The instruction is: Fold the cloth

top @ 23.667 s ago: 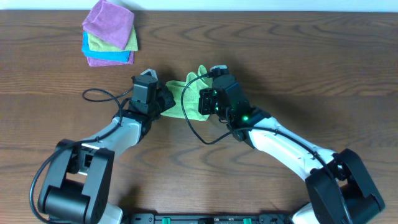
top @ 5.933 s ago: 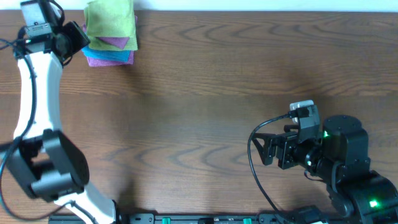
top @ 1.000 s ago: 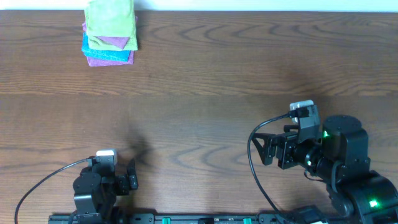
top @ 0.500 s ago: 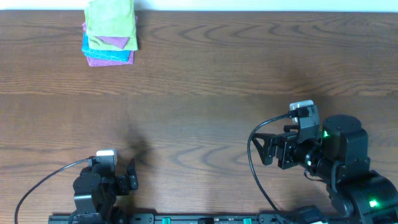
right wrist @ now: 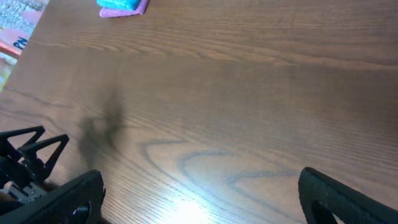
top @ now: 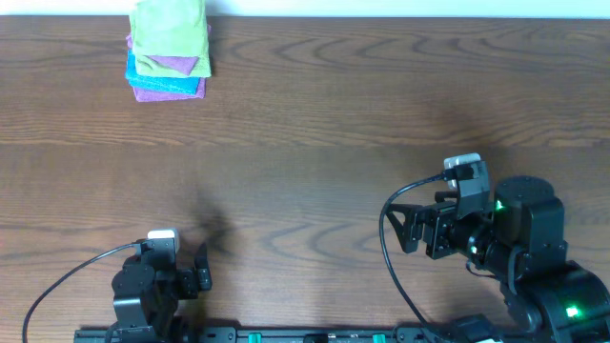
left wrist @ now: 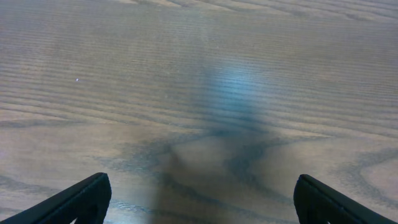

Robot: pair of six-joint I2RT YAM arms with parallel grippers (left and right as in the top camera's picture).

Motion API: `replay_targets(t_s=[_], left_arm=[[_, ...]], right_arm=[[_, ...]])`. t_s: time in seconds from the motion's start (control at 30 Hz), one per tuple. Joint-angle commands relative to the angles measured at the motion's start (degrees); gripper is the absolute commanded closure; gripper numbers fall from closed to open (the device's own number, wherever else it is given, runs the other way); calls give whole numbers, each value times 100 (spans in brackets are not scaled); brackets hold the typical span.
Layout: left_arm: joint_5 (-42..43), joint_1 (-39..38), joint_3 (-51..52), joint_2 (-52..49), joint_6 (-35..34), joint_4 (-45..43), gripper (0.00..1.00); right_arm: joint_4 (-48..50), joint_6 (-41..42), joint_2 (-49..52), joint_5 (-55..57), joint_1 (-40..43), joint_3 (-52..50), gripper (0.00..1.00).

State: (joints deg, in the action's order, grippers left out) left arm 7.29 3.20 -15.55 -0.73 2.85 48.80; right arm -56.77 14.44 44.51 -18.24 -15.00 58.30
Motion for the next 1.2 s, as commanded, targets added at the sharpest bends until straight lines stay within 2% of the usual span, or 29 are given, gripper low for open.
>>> replay_targets(t_s=[0.0, 0.17, 0.33, 0.47, 0.77, 1.17], left_arm=[[17, -28, 201, 52, 61, 199, 5], [17, -28, 201, 52, 61, 199, 5], [17, -28, 201, 52, 59, 199, 5], [17, -28, 201, 52, 59, 199, 5], [17, -28, 201, 52, 61, 199, 5], [17, -28, 201, 52, 61, 199, 5]], right_arm=[[-44, 31, -44, -22, 46, -22, 1], [-149, 223, -249, -122, 76, -24, 1], [-74, 223, -695, 702, 385, -341, 1], [424, 199, -1266, 1252, 688, -1222, 1], [1904, -297, -2741, 1244, 1373, -3412, 1], [1985, -896, -3950, 1215, 1836, -4572, 1]])
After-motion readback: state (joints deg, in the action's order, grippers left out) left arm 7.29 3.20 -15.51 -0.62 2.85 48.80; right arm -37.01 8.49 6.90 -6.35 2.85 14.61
